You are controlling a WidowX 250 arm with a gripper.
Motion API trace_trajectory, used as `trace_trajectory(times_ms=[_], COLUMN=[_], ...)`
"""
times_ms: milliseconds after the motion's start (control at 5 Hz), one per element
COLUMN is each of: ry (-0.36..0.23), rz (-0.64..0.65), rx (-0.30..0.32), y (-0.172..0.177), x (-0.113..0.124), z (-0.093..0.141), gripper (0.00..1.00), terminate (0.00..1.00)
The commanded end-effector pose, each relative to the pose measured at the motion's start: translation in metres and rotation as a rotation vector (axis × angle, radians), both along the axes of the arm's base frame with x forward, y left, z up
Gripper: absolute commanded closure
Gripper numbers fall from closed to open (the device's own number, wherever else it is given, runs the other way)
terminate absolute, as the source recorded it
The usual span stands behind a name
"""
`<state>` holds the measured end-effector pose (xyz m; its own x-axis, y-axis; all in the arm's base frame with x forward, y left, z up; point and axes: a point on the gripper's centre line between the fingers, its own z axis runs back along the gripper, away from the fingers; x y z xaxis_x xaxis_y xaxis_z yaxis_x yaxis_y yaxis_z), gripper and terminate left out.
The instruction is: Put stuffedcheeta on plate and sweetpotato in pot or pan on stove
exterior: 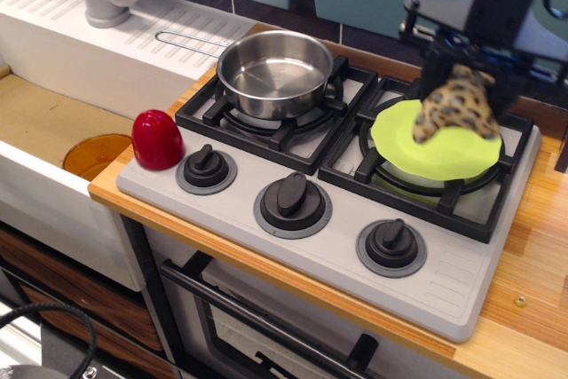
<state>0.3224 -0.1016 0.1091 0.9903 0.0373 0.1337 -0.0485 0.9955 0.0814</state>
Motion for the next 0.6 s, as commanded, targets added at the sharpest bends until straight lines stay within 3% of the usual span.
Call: trace_trajectory(times_ms=[0,200,400], ry=[-0.079,-0.098,-0.090], rz=[-0.033,-0.029,-0.001], rx=[-0.040,-0.045,-0.040], y=[0.020,0.017,0.008], x=[0.052,0.058,0.057], z=[-0.004,-0.018,-0.021], gripper=[1.00,1.00,0.00], terminate=[0.00,0.00,0.00])
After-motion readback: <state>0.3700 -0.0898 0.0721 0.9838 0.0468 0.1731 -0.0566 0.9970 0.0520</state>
